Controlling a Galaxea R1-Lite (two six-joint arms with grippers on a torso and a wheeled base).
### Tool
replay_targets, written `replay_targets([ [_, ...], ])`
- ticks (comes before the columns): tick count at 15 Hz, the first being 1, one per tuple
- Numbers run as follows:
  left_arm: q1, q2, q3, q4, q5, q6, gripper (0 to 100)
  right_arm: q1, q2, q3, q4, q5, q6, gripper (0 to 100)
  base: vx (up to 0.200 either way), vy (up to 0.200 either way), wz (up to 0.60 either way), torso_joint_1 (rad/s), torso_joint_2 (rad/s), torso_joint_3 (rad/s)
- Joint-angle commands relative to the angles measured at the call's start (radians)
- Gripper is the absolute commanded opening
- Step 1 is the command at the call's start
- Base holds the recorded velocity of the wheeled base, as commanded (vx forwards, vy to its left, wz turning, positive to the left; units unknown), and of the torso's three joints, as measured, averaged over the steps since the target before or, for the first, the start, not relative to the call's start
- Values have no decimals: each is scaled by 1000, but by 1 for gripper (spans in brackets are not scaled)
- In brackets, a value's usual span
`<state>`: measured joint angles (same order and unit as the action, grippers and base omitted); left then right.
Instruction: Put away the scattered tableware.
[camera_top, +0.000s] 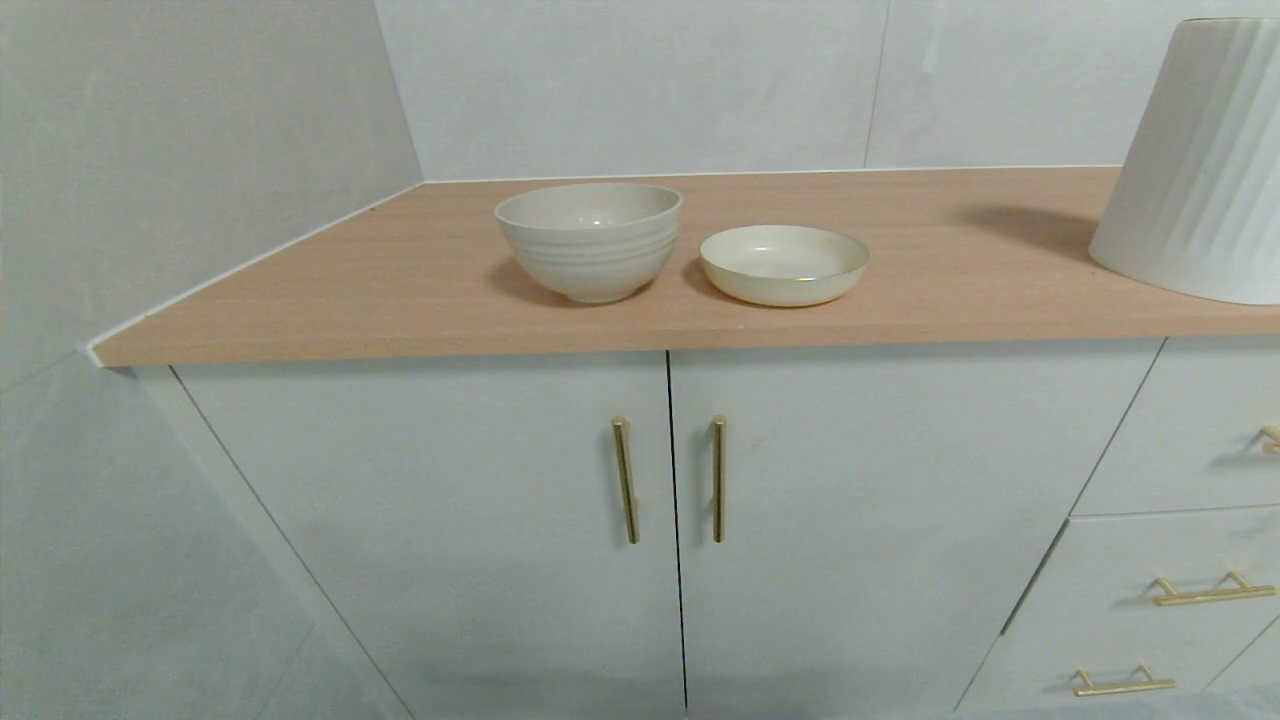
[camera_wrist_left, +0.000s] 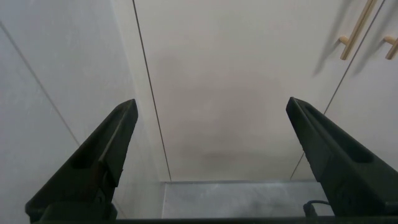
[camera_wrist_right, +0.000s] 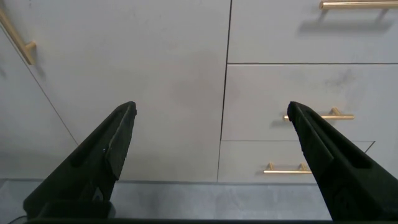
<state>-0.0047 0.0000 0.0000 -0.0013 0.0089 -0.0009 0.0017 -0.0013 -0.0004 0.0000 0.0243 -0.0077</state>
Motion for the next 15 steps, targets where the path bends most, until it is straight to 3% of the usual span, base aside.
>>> replay_targets([
  [1,0,2,0,0,0,-1,100,0,1,0,0,0,-3,100,0,0,0,0,0,0],
  [4,0,2,0,0,0,-1,100,3,17,-75,-66,62,8,100,0,0,0,0,0,0],
  [7,0,2,0,0,0,-1,100,8,133,-138,20,140,6,100,0,0,0,0,0,0],
  [12,0,2,0,0,0,-1,100,17,399,-197,21,299,58,100,0,0,0,0,0,0],
  [15,0,2,0,0,0,-1,100,89,572,-243,-12,312,86,100,0,0,0,0,0,0],
])
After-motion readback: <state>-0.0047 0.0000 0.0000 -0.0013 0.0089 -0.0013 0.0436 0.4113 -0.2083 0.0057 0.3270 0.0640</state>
